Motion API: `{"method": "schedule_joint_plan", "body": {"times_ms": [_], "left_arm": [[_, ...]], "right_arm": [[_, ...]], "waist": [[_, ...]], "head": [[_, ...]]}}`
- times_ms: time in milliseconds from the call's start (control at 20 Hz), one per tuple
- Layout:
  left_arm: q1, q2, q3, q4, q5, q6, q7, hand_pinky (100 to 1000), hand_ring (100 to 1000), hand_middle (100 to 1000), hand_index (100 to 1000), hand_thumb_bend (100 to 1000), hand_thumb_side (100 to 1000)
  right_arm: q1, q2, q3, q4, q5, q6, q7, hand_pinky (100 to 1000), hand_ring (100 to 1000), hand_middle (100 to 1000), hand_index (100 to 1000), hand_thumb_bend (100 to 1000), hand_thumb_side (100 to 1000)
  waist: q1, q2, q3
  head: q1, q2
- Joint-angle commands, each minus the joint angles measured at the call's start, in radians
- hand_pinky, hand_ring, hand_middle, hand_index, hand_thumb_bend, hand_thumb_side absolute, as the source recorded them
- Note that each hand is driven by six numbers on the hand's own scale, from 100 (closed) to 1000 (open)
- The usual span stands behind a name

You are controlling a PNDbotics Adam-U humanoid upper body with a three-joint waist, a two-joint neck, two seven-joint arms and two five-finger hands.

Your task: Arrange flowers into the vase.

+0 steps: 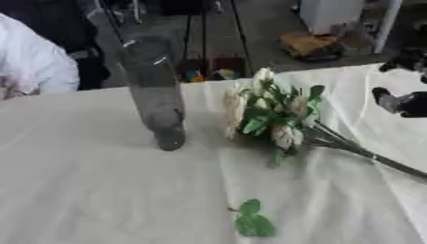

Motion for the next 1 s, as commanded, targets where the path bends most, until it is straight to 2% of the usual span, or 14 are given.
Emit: {"method": "schedule_joint_plan", "body": {"times_ms": [50,200,400,550,700,1000], "left_arm": [[-0.016,0.025,0.002,-0.013,0.006,0.0,-0.005,867,982,939,980,100,1000],[-0.018,0.023,0.001,-0.013,0.007,0.0,-0.006,867,983,940,980,100,1000],[-0.02,0.02,-0.001,-0.013,0.01,0.0,-0.008,866,983,940,980,100,1000],[-0.022,0.017,-0.003,-0.013,0.012,0.0,-0.01,866,983,940,980,100,1000],[-0.023,0.015,-0.004,-0.013,0.013,0.0,-0.011,866,983,940,980,100,1000],[-0.024,0.011,-0.004,-0.013,0.016,0.0,-0.012,865,983,939,980,100,1000]], "right_arm": [[-0.036,0.002,0.01,0.044,0.024,-0.004,0.0,741,926,880,932,164,917],[-0.062,0.033,0.034,0.092,0.033,-0.013,-0.001,745,932,890,961,225,895],[-0.112,0.088,0.061,0.162,0.06,-0.016,-0.003,745,935,877,959,251,843],[-0.147,0.131,0.075,0.211,0.074,-0.018,-0.011,742,938,894,959,253,783],[-0.17,0.164,0.084,0.247,0.079,-0.023,-0.012,745,945,902,958,302,701],[-0.199,0.216,0.078,0.331,0.085,-0.022,-0.015,747,945,903,951,281,719]], "waist": [[-0.003,-0.017,0.002],[-0.001,-0.015,0.003],[0.0,-0.014,0.002],[0.001,-0.013,0.002],[0.001,-0.012,0.004],[0.0,-0.01,0.006]], "head": [[-0.005,-0.01],[-0.009,-0.01],[-0.016,-0.012],[-0.021,-0.015],[-0.027,-0.016],[-0.034,-0.021]]}}
